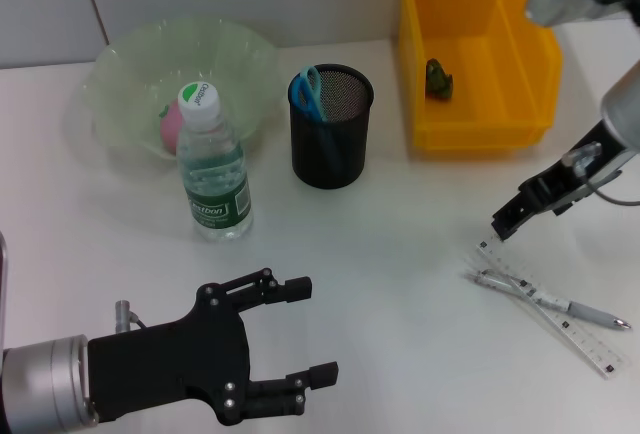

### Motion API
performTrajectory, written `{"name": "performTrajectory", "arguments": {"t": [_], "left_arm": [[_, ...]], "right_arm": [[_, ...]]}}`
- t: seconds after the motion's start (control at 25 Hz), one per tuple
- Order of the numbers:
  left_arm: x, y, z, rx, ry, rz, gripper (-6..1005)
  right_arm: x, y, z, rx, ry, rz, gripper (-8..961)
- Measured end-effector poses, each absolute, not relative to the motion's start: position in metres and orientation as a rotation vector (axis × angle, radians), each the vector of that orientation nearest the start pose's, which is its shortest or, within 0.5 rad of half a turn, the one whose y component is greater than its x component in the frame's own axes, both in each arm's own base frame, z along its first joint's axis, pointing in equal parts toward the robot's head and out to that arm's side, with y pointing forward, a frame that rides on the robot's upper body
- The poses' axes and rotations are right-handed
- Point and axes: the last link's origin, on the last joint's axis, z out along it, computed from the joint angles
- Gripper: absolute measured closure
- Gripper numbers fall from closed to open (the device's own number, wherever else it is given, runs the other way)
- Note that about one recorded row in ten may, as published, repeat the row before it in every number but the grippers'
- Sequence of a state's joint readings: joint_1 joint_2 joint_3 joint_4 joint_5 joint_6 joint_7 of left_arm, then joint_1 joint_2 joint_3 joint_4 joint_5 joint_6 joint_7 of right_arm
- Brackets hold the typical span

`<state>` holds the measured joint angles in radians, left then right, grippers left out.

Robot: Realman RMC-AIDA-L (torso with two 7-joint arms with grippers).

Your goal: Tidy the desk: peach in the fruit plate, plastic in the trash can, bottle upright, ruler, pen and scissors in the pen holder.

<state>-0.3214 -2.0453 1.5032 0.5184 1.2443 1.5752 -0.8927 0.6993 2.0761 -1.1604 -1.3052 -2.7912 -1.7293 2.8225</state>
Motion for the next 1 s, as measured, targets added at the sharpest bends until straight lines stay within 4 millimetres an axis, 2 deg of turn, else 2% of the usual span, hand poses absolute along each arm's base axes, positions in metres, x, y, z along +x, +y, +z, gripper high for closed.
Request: {"name": "performTrajectory", "arguments": {"t": [0.44,1.0], "left_arm": [[-0.247,0.242,-0.062,-2.835,-0.167,-1.067,181],[-0.246,0.241,-0.063,-2.834,-0.140,-1.066,181]], "right_arm": [[0.198,0.372,0.017,-2.227,1.363,-0.647,154],[0.198,0.376,0.001,-2.230,1.350,-0.688,156]]}}
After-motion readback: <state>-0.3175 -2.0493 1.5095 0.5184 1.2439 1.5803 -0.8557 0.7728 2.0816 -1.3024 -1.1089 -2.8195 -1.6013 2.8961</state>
